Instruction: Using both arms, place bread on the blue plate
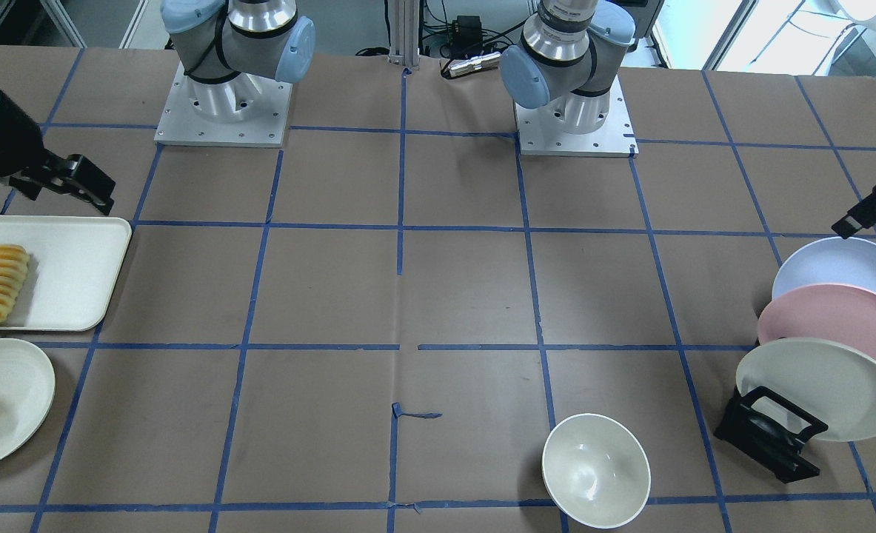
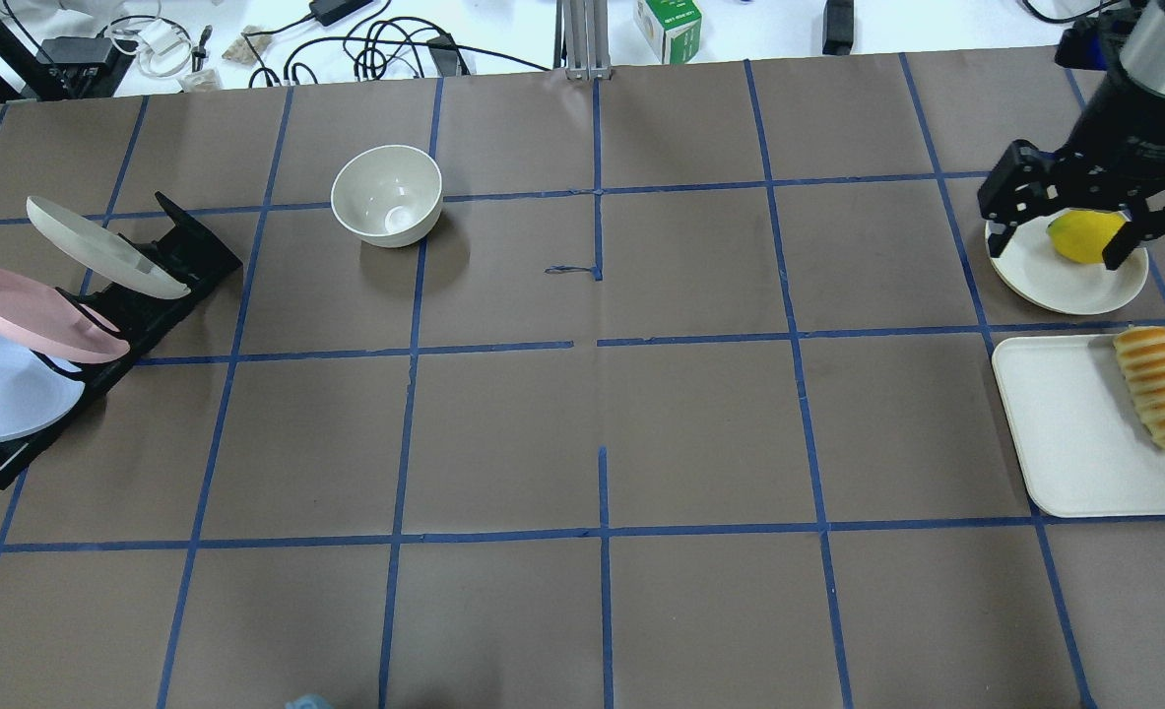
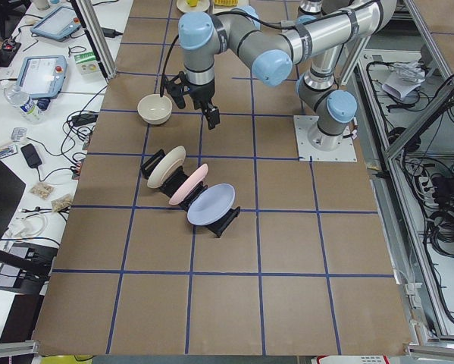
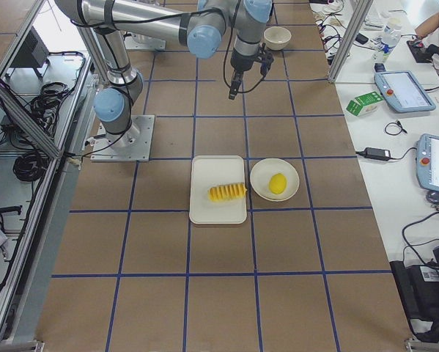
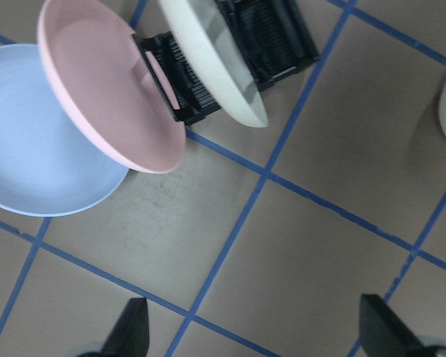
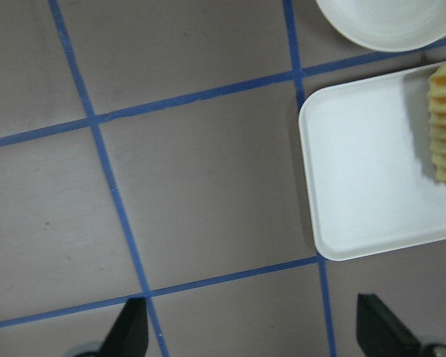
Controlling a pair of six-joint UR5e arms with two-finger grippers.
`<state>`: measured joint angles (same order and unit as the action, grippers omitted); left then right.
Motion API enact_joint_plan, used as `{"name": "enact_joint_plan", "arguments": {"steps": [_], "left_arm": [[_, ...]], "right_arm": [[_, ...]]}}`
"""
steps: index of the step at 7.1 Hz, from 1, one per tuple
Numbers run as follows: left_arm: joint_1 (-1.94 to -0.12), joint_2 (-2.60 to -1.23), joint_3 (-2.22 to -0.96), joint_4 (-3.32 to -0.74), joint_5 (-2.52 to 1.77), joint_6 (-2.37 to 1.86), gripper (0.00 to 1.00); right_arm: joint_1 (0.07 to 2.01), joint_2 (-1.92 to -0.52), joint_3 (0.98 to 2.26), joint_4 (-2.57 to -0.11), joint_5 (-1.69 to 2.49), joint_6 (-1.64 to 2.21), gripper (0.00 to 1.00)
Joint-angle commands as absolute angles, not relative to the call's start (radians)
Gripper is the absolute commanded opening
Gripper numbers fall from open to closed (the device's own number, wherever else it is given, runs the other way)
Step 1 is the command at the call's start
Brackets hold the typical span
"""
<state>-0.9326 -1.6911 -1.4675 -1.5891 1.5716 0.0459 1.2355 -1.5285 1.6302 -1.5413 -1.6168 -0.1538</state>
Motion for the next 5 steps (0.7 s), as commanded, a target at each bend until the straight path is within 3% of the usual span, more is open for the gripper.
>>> {"name": "enact_joint_plan", "arguments": {"steps": [1, 5], "left_arm": [[-0.782, -1.776, -1.479, -1.489, 1.574, 0.135, 1.00], [-0.678, -1.946, -1.500, -1.318, 1.592, 0.281, 0.98]], "right_arm": [[1.061, -1.508, 1.757, -1.752, -1.620, -0.454, 1.00], [0.853, -1.303, 1.816, -2.073, -1.614, -0.832, 1.00]]}}
